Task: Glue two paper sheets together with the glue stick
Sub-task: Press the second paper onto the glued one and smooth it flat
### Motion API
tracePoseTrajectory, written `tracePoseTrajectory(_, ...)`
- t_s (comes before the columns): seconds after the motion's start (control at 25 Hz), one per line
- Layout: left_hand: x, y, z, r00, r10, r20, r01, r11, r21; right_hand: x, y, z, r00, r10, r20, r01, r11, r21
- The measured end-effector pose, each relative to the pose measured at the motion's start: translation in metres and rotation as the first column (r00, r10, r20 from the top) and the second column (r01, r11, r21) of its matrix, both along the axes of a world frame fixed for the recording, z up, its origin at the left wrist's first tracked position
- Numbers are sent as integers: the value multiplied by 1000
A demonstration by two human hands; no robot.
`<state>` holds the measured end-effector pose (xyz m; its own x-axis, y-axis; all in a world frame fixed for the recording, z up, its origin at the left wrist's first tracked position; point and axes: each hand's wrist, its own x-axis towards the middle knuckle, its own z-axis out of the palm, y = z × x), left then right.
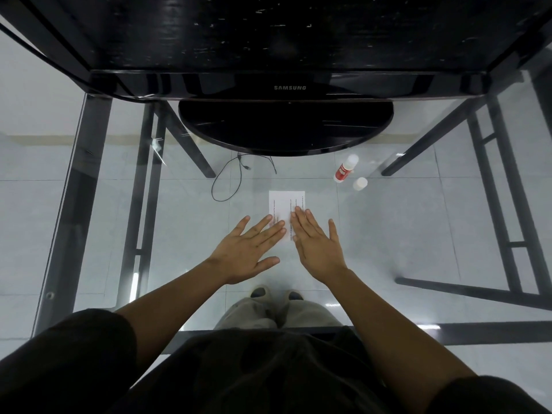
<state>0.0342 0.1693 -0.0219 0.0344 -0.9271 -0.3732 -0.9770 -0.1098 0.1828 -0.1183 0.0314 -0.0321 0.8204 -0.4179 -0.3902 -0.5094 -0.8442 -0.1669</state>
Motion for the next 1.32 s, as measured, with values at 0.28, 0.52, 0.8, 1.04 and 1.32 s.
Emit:
tracePoseTrajectory(0.28,-7,0,1,993,88,77,-90,996,28,4,-1,1,1000,-10,-23,11,1000,18)
tracePoseTrajectory(0.52,-23,-6,-2,991,122,56,-123,992,17,5,-1,3,999,-4,-45,6,1000,25)
tracePoseTrajectory(0.8,-20,-10,-2,969,246,7,-246,969,-18,5,-1,4,999,-24,-26,26,998,62)
tracePoseTrajectory(1.04,-4,-14,-4,938,345,-25,-346,938,-31,3,-2,3,1000,-22,-19,23,998,63)
tracePoseTrajectory(1.32,-5,-15,-9,997,34,-74,-35,999,-17,3,-1,0,1000,-17,-7,18,999,51)
